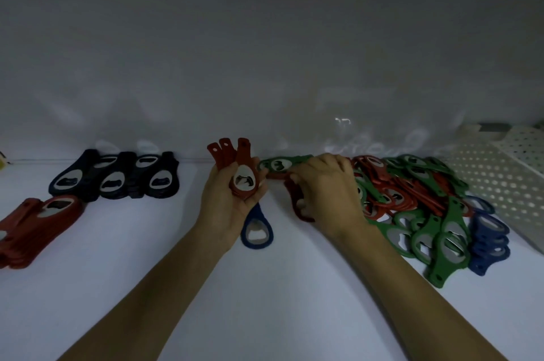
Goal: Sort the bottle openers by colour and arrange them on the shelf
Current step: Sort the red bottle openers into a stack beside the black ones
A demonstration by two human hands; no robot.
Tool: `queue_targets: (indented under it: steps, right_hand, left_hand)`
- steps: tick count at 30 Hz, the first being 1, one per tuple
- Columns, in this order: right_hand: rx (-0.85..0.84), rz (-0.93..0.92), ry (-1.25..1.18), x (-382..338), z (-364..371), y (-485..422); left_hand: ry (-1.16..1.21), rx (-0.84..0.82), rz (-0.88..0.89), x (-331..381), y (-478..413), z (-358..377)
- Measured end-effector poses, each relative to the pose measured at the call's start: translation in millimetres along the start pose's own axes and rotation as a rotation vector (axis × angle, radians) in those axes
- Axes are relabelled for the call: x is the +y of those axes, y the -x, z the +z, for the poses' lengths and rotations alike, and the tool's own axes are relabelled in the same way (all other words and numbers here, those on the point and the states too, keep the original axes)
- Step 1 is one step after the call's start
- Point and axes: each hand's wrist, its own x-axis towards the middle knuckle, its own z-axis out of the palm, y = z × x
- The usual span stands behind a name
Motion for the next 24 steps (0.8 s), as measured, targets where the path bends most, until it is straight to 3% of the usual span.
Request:
queue_targets:
  steps: [3,7,10,12,17,20,22,24]
  right_hand:
    - [0.114,0.217,-0.375,-1,-3,1]
    - [0.099,0.619,-1.235,-10,-8,-2]
    - [-0.024,0.717,-1.449,-18,-8,-1]
    - [-0.058,0.725,-1.452,-22,-4,-1]
    - [0.043,0.696,-1.141,-25,2,2]
    - [0.040,0.626,-0.975,-12,-5,1]
    - [-0.089,0.469,-0.814,1,-16,0]
    - [-0.323,0.247,-0.506,12,-23,2]
  left_hand:
    - [-0.054,-0.015,0.019,-1,1,-1]
    - [-0.129,0.001,-0.010,-7,5,3]
    - [-0.190,-0.077,-0.002,-12,10,6]
    - [-0.213,-0.118,-0.008,-16,12,7]
    - [-0.316,-0.160,0.029,-21,13,6]
    - [-0.247,-0.050,0.026,-19,11,6]
    - [-0.176,0.008,0.033,-15,8,5]
    - [-0.107,0.016,0.030,-9,5,4]
